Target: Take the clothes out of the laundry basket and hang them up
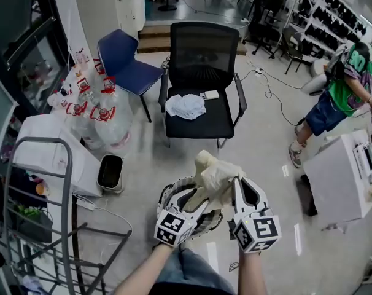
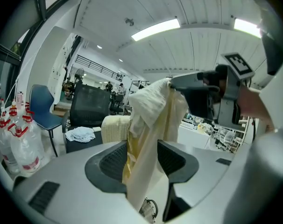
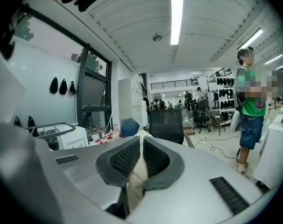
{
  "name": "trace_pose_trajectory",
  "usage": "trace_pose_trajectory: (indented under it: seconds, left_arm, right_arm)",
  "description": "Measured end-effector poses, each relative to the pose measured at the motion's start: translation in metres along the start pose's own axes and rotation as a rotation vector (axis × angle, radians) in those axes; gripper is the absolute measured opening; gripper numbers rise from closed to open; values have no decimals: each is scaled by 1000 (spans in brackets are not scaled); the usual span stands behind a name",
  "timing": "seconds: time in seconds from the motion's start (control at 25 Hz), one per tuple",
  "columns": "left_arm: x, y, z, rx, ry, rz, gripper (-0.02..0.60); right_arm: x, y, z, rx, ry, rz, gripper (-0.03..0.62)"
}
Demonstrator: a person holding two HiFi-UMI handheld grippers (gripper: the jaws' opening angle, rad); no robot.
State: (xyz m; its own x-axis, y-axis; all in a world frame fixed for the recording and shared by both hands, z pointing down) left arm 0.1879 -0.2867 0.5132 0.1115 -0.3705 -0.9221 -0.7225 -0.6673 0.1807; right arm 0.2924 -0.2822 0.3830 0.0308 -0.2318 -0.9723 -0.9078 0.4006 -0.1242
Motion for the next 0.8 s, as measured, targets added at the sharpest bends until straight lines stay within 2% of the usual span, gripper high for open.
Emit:
trace_pose_trajectory:
  seconds: [0.28,0.4,0.52,0.64,0.8]
  left_arm:
    - [-51,-11,-22,-32,100,2,218]
    - [-66,-12,-31,-43,141,-32,218]
    - [-71,-10,-34,-35,141,-48,209]
    - [-74,-8,-34,-25,154,-62,153]
    - [-76,-8,-31,-7,155,-65,35]
  right_arm:
    - [13,11,1,25,-31,0,23]
    - [14,15,4,29,-42,3,23]
    - [15,18,7,28,-47,6,23]
    - [18,19,12,25,-53,5,23]
    - [16,20,21,20,-65,-1,23]
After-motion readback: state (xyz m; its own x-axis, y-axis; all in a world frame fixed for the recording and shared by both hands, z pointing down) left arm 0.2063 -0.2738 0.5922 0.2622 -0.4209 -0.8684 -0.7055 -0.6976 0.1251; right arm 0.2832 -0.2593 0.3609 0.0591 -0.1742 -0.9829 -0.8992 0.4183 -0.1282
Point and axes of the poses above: the fingertips, and each gripper's own axes: z backward along the fingers, y to its left, x out of its top, the point moved 3 cm from there along z, backward along the fingers, and after that the axes turned 13 degrees about x, right-handed, at the moved point
